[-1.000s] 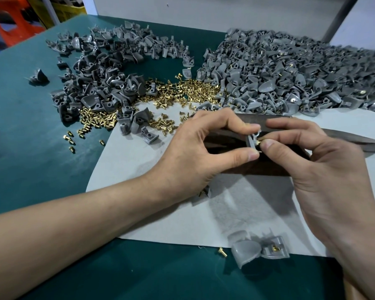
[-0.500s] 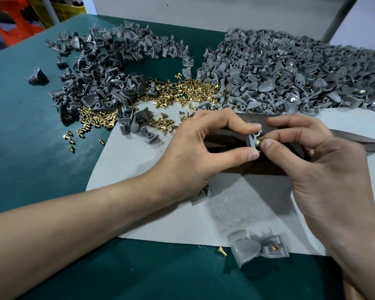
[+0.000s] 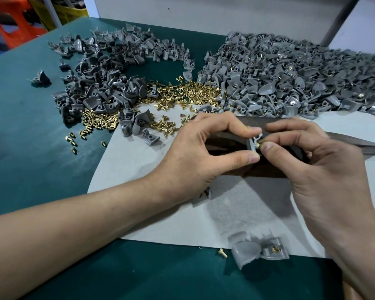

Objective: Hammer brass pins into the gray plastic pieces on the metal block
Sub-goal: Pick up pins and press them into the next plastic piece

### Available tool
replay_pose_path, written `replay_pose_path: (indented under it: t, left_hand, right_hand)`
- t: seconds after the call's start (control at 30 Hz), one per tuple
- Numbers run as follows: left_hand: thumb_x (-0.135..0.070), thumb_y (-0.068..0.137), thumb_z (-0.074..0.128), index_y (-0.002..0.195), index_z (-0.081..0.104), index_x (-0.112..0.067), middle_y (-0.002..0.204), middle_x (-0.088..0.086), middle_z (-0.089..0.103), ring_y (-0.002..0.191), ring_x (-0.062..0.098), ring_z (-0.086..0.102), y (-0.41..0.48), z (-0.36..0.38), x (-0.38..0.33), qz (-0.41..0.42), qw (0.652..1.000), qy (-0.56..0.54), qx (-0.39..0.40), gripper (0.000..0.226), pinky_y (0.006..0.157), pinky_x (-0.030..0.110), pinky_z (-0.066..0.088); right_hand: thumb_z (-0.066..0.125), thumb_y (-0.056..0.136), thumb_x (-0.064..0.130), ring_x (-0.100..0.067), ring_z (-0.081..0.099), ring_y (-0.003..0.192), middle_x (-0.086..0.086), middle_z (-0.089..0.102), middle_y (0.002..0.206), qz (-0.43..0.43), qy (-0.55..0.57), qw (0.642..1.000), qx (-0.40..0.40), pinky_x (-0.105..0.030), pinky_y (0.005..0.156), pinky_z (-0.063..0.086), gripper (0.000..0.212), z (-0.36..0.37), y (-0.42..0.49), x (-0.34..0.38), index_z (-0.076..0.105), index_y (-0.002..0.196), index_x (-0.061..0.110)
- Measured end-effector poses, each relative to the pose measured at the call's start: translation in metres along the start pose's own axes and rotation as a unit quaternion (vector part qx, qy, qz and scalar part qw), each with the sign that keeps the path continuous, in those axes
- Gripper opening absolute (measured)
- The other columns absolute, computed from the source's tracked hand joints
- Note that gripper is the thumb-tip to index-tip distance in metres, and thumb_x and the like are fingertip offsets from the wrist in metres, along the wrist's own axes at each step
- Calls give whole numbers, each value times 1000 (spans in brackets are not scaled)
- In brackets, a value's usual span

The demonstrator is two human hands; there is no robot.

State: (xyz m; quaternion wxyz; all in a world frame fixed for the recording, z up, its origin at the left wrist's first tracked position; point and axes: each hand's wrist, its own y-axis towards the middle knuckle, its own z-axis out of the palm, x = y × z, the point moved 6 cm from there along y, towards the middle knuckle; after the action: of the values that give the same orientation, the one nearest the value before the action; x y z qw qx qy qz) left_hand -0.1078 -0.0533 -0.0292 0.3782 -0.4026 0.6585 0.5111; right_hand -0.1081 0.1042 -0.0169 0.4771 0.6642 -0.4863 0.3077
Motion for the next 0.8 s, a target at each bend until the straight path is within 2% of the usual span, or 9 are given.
replay_pose_path:
  t: [0.1,0.2,0.37,0.47,0.7,0.8]
  left_hand:
    - [-24,72,79,92,68,-34,103,6,68,104,25,61,0,0,0,1,1000,1,-2,25,93,43,51]
    - [-24,72,79,91,68,-33,102,6,68,104,26,62,0,-1,1,-1,1000,-5,-6,24,93,45,51]
    - [-23,73,78,92,68,-34,101,-1,69,104,26,61,0,0,-1,6,1000,2,-2,25,93,46,50]
    - [-23,73,78,93,67,-34,101,-3,69,104,26,61,0,0,-1,8,1000,3,0,25,93,44,50]
    - [-23,73,78,94,68,-34,104,6,67,105,26,61,0,0,1,1,1000,-4,5,25,93,40,51]
    - [-24,73,78,94,68,-34,103,5,68,105,26,61,0,0,0,3,1000,1,2,25,94,43,50]
  right_hand:
    - [75,73,23,-6,59,105,11,67,95,3,7,1000,-1,-26,90,43,9,0,0,0,71,70,30]
    - [77,75,15,-5,59,104,10,68,94,6,9,1000,-1,-25,91,43,17,0,1,-1,70,70,31]
    - [75,75,19,-7,60,104,11,68,96,5,16,1000,-8,-31,93,46,13,1,0,0,71,70,30]
    - [75,77,15,-8,60,105,10,68,96,6,8,1000,-9,-36,96,46,17,0,-1,0,71,71,30]
    - [74,72,25,-7,60,104,11,68,96,11,5,1000,-9,-35,93,47,6,0,-1,1,71,70,30]
    - [76,76,17,-9,60,104,10,68,96,9,2,1000,-8,-35,93,48,14,0,-1,1,71,71,30]
